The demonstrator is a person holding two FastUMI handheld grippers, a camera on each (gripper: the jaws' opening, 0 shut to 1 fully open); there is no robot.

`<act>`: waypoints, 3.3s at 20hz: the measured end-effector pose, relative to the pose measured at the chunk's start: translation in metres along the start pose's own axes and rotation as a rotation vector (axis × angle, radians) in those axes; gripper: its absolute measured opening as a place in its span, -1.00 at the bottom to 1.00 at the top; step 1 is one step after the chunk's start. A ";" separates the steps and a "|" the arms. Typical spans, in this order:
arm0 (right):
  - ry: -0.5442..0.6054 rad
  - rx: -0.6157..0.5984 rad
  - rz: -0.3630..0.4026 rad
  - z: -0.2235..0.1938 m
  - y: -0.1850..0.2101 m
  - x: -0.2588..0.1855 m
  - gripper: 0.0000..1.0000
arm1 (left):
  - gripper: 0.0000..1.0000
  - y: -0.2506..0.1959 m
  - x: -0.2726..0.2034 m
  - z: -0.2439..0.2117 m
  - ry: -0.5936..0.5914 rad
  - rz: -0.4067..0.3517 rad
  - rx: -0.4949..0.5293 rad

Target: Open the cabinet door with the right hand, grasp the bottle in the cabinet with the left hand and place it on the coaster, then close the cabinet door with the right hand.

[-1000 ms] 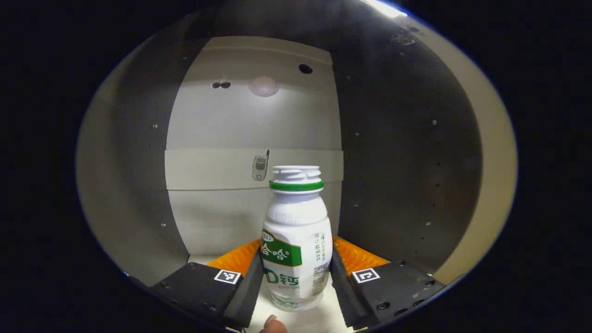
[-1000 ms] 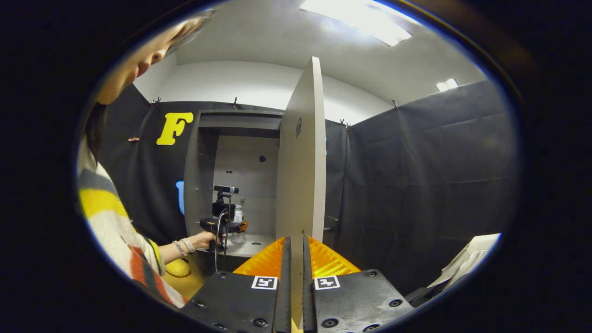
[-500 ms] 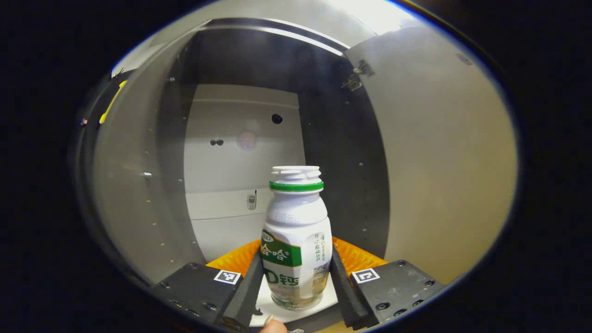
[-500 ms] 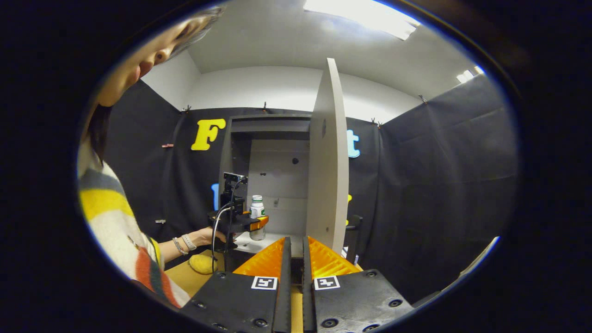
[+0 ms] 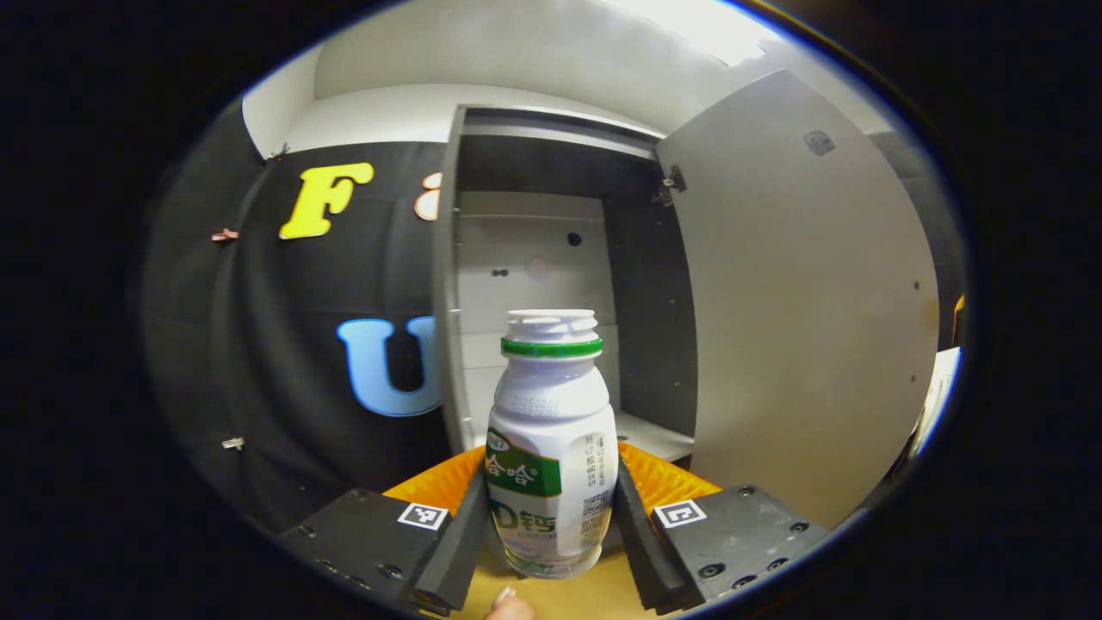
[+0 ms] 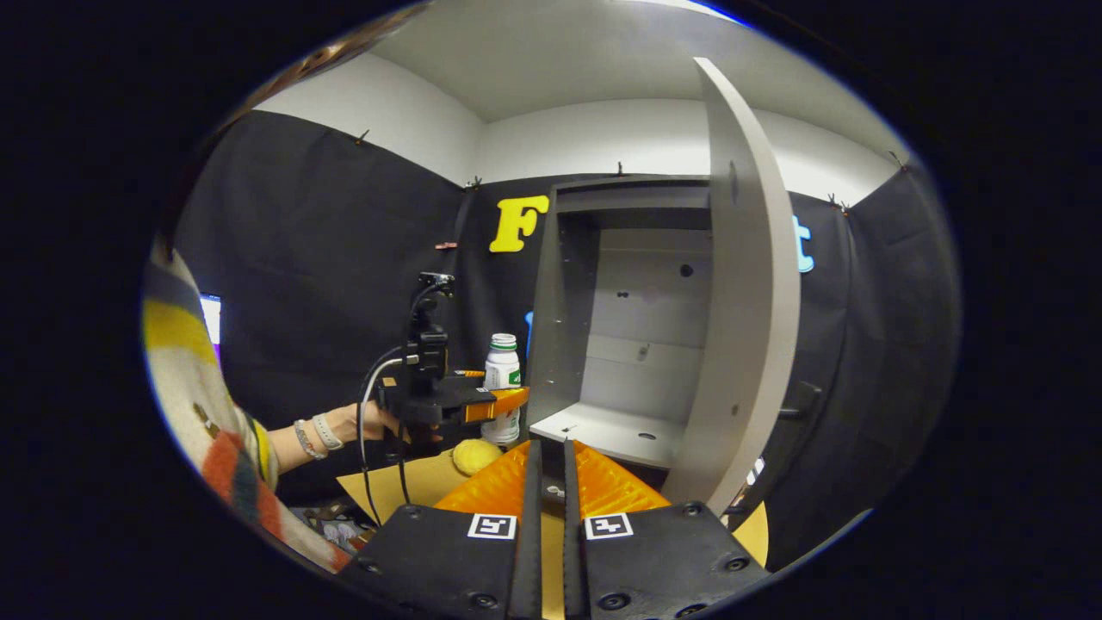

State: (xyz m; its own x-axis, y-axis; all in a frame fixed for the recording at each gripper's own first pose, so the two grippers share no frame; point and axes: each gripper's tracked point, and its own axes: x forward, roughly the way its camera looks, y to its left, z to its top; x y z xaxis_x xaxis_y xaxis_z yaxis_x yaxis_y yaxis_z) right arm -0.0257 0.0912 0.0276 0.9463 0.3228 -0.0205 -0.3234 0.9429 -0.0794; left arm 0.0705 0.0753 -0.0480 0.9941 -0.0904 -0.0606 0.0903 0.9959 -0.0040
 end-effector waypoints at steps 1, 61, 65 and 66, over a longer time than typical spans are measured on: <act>-0.004 -0.002 0.021 -0.002 0.004 0.005 -0.72 | 0.45 0.004 -0.017 -0.007 0.009 0.031 0.006; 0.087 0.026 -0.200 -0.122 0.069 0.159 -0.71 | 0.91 0.022 -0.099 -0.258 0.055 -0.001 -0.032; 0.066 0.057 -0.238 -0.092 0.050 0.130 -0.71 | 0.91 0.013 -0.099 -0.177 0.009 -0.047 -0.038; 0.059 0.059 -0.250 -0.084 0.044 0.120 -0.71 | 0.91 0.008 -0.100 -0.156 -0.005 -0.059 -0.035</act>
State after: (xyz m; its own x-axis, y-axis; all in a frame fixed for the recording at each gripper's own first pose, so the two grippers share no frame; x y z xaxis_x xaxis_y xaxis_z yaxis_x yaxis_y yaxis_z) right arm 0.0739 0.1650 -0.0622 0.9949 0.0756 -0.0662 -0.0779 0.9965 -0.0315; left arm -0.0374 0.0925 -0.1976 0.9873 -0.1490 -0.0546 0.1467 0.9883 -0.0426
